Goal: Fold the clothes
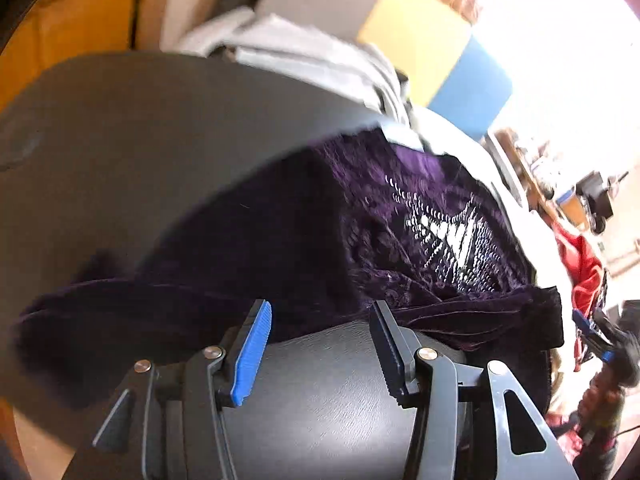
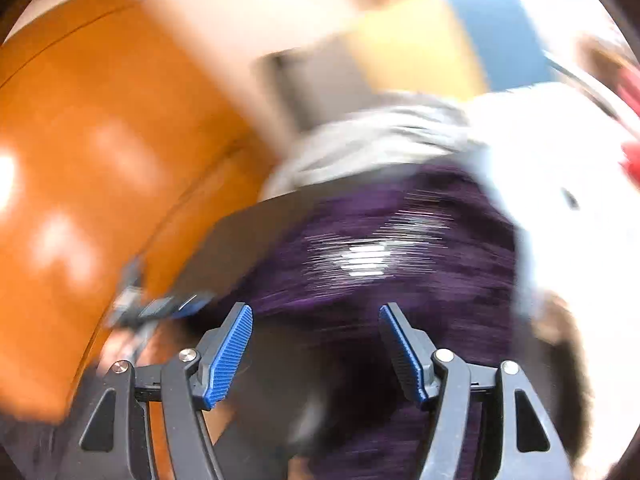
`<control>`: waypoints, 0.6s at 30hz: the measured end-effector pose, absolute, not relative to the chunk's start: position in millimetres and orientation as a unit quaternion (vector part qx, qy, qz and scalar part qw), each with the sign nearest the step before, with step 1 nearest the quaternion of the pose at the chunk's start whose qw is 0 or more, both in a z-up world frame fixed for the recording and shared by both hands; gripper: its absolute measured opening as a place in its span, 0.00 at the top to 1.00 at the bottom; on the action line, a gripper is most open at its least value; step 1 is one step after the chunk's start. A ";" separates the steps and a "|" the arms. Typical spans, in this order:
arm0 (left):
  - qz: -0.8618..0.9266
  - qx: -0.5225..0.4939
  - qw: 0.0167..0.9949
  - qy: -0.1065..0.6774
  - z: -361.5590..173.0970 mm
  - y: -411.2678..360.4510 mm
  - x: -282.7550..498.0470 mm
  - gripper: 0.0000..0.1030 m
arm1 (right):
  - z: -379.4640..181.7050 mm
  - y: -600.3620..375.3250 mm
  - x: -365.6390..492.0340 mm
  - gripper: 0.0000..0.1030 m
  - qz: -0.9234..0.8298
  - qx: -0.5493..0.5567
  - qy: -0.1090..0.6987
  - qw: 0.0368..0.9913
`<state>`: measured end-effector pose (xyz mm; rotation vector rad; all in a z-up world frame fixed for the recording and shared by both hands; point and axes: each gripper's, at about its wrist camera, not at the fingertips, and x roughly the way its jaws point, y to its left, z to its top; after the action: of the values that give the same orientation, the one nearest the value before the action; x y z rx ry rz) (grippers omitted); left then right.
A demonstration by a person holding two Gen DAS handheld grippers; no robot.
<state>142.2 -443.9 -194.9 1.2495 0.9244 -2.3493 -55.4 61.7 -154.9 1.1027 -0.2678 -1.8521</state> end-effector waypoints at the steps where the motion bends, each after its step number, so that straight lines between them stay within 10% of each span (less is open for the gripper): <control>1: -0.817 0.445 0.170 0.325 -204.2 -446.0 133.6 0.51 | -176.5 70.6 -71.9 0.32 -0.750 0.475 -0.140 0.438; 6: -0.789 0.474 0.214 0.327 -244.6 -470.9 116.3 0.55 | -229.0 42.8 -71.7 0.32 -0.637 0.539 -0.239 0.497; 11: -0.783 0.483 0.266 0.287 -242.3 -503.6 117.1 0.62 | -204.9 -74.7 41.3 0.32 -0.398 0.546 -0.115 0.728; 18: -0.770 0.459 0.341 0.284 -216.7 -542.6 141.5 0.62 | -175.2 -61.9 27.2 0.32 -0.444 0.518 -0.064 0.729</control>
<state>141.5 -542.6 -216.7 1.1953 0.7401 -2.0024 27.2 -61.9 -175.2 1.1404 -0.1409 -0.9776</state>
